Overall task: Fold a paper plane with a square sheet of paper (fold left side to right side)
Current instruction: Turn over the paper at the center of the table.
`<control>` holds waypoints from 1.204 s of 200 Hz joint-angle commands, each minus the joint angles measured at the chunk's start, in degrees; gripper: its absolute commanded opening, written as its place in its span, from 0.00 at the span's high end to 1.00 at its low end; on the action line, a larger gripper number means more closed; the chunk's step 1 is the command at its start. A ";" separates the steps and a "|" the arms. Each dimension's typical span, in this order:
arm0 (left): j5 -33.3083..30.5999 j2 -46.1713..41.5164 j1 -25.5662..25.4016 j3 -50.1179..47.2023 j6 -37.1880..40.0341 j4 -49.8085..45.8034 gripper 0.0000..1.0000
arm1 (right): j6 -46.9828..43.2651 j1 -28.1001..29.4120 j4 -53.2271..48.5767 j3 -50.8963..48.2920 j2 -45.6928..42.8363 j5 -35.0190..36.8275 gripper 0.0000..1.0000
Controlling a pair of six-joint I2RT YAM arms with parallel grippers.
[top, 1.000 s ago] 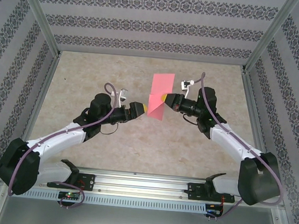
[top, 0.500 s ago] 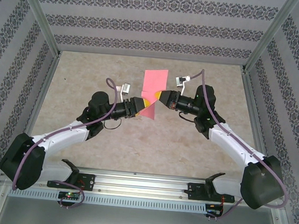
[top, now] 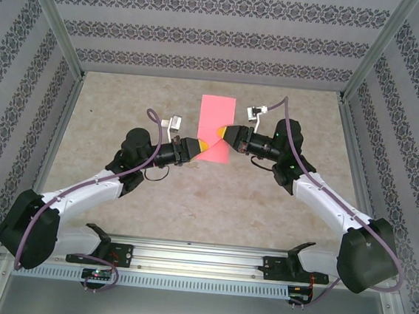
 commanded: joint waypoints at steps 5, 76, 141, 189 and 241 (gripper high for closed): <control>-1.31 -2.11 -0.75 3.57 6.12 -8.77 0.92 | -3.76 -1.30 -4.62 0.58 -2.27 1.08 0.77; -39.27 -0.04 -11.25 21.53 35.77 -68.65 1.00 | -23.60 -10.24 -46.68 3.01 -10.80 26.19 0.48; -70.52 25.63 -23.95 42.50 27.61 -102.21 1.00 | -22.18 -17.71 -51.87 -5.02 -17.40 35.69 0.45; -70.34 42.39 -26.15 52.77 25.76 -110.08 0.91 | -21.00 -20.73 -52.47 -7.49 -19.79 35.83 0.44; -56.54 49.62 -26.82 58.60 32.04 -100.79 0.67 | -20.78 -20.99 -50.91 -9.12 -17.73 32.29 0.45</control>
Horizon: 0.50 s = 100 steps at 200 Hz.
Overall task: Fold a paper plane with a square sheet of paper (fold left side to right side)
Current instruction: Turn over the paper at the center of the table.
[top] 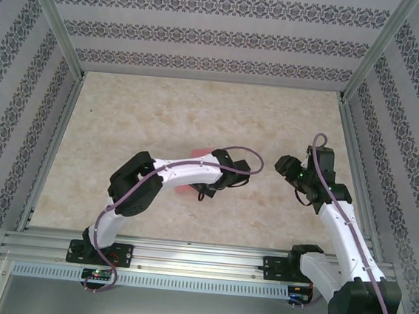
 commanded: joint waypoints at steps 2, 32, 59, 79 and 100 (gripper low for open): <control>8.85 -1.63 -0.75 2.20 3.34 5.30 0.66 | -0.08 -0.47 1.20 -1.31 1.26 -2.15 0.45; 16.89 -6.65 -0.11 1.35 6.02 13.67 0.50 | 0.39 -0.38 5.46 -2.93 4.76 -8.45 0.45; 22.73 -14.82 3.40 -5.31 6.17 21.28 0.43 | 1.34 3.24 10.57 -3.17 10.33 -13.00 0.47; 26.36 -22.02 8.08 -13.36 5.34 27.49 0.37 | 3.23 9.29 15.95 -2.19 15.30 -13.62 0.48; 30.98 -29.13 14.49 -22.91 4.01 34.25 0.32 | 6.33 16.81 24.06 -0.17 21.59 -13.46 0.48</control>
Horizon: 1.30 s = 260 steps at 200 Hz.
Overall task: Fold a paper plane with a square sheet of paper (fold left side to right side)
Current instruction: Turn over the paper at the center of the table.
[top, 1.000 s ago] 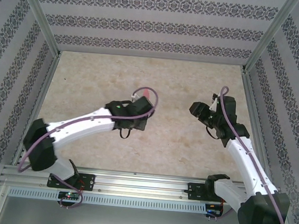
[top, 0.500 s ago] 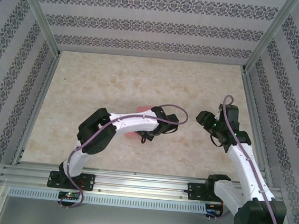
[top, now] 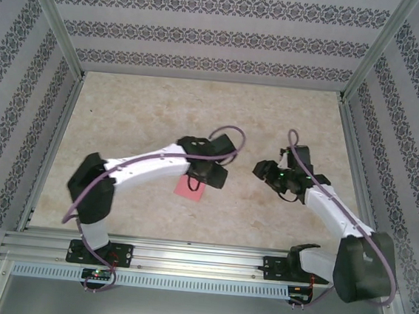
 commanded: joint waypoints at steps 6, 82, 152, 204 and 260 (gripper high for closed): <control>8.03 -7.99 8.49 -11.40 -1.26 12.12 0.30 | 4.38 8.27 12.84 3.76 7.24 -1.93 0.48; 21.17 -17.12 22.79 -31.41 -7.25 30.86 0.18 | 7.07 16.72 23.66 17.17 30.04 -0.86 0.48; 22.81 -15.17 24.66 -33.71 -8.06 33.49 0.18 | 3.54 16.74 19.69 24.47 39.68 -1.35 0.49; 24.80 -11.58 24.66 -33.32 -8.26 35.55 0.20 | -1.58 15.96 11.64 27.95 43.26 0.07 0.50; 26.96 -6.84 24.65 -32.27 -9.04 38.49 0.29 | -4.90 14.64 9.21 29.63 45.67 -0.99 0.52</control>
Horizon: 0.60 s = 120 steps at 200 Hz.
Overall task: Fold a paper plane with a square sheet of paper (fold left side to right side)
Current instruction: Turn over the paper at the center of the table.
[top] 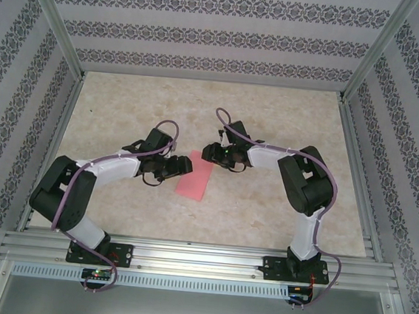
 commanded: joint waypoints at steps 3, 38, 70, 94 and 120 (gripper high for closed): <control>2.00 2.18 0.67 1.11 -0.86 3.90 0.30 | -2.93 -0.93 -2.28 0.31 3.11 0.61 0.52; 2.72 4.68 0.60 1.46 -1.30 5.49 0.34 | -3.09 -0.93 -1.87 -0.01 2.86 0.28 0.53; 4.50 6.89 0.62 1.47 -1.84 7.68 0.43 | -2.81 -0.85 -1.13 -0.51 2.81 -0.22 0.53; 5.05 7.88 0.62 1.47 -1.78 8.32 0.46 | -2.41 -0.82 -0.43 -0.86 2.86 -0.66 0.53; 5.89 8.53 0.62 1.29 -2.11 9.78 0.50 | -2.28 -0.84 -0.05 -0.94 2.79 -0.97 0.53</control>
